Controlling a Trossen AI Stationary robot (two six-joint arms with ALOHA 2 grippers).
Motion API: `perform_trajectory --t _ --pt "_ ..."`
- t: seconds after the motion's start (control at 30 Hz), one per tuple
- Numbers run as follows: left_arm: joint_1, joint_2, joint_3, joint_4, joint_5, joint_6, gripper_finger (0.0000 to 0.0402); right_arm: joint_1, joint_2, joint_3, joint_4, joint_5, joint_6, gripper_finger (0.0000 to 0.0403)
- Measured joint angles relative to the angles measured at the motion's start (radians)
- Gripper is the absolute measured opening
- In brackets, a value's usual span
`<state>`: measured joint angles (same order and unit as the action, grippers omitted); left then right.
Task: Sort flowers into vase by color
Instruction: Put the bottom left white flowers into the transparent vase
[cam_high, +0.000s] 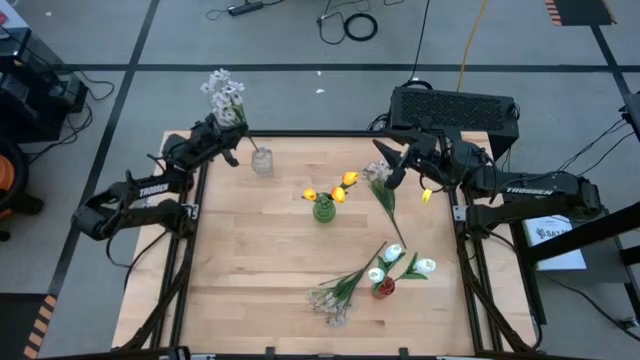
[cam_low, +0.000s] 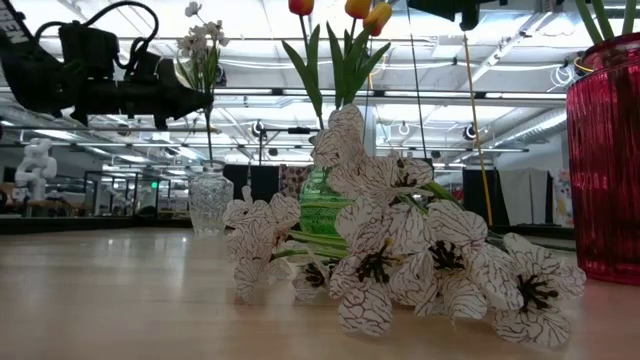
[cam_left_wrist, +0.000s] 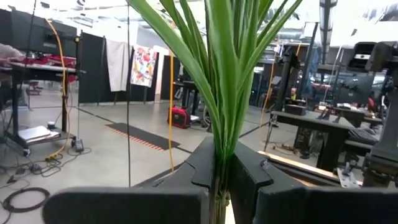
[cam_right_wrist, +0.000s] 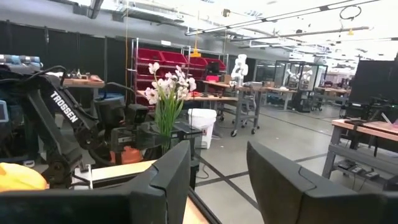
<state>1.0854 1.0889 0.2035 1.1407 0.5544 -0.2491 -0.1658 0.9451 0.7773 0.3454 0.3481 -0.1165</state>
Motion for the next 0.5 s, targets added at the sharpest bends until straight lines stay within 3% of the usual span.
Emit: perform_trajectory --t 0.5 --pt "-0.009 0.082 0.0 0.055 -0.014 0.019 0.0031 -0.003 0.0 0.0 0.001 -0.002 -0.001 0.0151"
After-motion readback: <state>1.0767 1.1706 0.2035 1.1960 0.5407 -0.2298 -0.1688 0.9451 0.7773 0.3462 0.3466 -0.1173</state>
